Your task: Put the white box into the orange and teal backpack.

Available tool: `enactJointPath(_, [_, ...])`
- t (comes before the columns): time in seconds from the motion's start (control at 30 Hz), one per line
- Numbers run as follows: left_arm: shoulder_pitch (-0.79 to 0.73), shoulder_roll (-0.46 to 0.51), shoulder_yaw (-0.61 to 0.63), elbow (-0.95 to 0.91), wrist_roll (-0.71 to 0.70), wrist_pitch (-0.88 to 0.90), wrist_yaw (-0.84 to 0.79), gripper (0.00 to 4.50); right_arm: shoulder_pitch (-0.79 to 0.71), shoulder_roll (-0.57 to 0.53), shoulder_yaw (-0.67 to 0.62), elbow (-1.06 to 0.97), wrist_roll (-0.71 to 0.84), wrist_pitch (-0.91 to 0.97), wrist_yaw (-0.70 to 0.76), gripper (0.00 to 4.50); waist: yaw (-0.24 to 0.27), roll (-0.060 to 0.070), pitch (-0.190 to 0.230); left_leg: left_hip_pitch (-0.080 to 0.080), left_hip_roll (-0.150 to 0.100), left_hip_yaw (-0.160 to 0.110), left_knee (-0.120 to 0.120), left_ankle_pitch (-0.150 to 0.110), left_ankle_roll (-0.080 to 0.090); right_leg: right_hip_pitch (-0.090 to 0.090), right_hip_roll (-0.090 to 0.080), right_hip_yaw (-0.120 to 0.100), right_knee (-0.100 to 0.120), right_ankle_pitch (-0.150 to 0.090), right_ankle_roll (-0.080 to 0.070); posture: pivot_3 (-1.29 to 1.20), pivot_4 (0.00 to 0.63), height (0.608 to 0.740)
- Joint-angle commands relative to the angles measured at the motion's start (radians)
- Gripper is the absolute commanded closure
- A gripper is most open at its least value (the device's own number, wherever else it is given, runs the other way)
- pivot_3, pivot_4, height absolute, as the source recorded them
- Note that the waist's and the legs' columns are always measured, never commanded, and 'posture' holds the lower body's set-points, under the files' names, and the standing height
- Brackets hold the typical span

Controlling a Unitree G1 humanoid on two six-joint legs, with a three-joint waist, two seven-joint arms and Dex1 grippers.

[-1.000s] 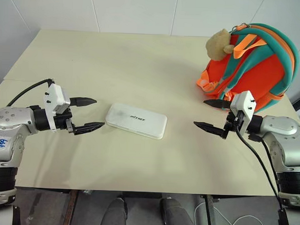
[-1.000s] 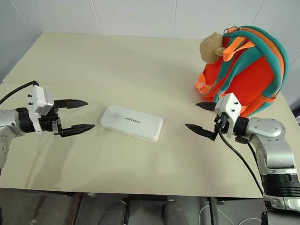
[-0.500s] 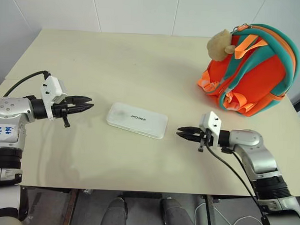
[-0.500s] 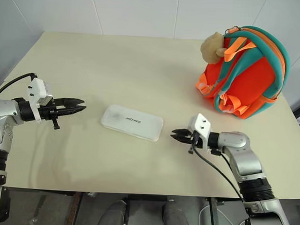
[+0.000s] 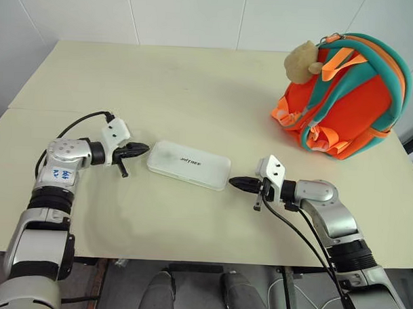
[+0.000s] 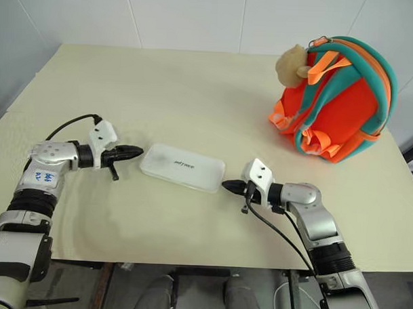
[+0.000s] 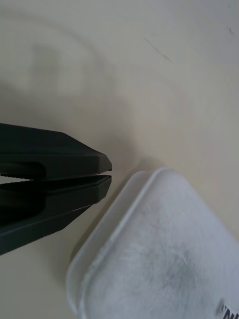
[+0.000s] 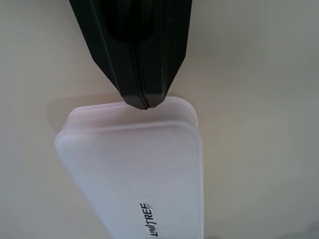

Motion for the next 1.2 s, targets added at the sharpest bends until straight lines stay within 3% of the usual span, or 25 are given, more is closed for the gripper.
enactJointPath(0.03, [-0.036, -0.007, -0.008, 0.035, 0.025, -0.03, 0.019, 4.37, -0.018, 0.007, -0.006, 0.002, 0.001, -0.021, 0.0, 4.5, -0.001, 0.0, 0.0, 0.0, 0.0, 0.0, 0.0, 0.0, 0.0, 0.0, 0.0, 0.0, 0.0, 0.0, 0.0, 0.0, 0.15, 0.74])
enactJointPath(0.4, [0.035, -0.054, -0.004, -0.109, -0.016, 0.014, -0.044, 4.37, -0.044, 0.034, -0.01, 0.03, 0.002, -0.029, -0.001, 4.5, 0.001, 0.0, 0.0, 0.0, 0.0, 0.0, 0.0, 0.0, 0.0, 0.0, 0.0, 0.0, 0.0, 0.0, 0.0, 0.0, 0.15, 0.74])
enactJointPath(0.83, [0.295, -0.057, 0.002, -0.577, -0.089, 0.263, -0.059, 4.37, -0.048, -0.087, -0.07, 0.027, 0.022, -0.01, 0.099, 4.5, 0.003, 0.0, 0.0, 0.0, 0.0, 0.0, 0.002, 0.0, 0.0, 0.001, 0.0, 0.0, 0.001, 0.0, 0.0, 0.0, 0.15, 0.74])
enactJointPath(1.03, [0.349, -0.051, -0.005, -0.662, -0.087, 0.328, -0.043, 4.37, 0.001, -0.132, -0.09, -0.007, 0.046, 0.005, 0.114, 4.5, 0.0, 0.0, 0.0, 0.0, 0.0, -0.001, 0.001, 0.0, 0.0, 0.002, 0.0, 0.0, 0.0, 0.0, 0.0, 0.0, 0.15, 0.74])
enactJointPath(1.2, [0.355, 0.023, 0.011, -0.631, -0.048, 0.34, -0.024, 4.37, 0.01, -0.112, -0.083, -0.004, 0.043, 0.0, 0.088, 4.5, -0.005, 0.0, 0.0, 0.001, 0.0, -0.001, 0.002, 0.0, 0.0, 0.002, 0.0, 0.0, 0.001, 0.0, 0.0, 0.0, 0.15, 0.74])
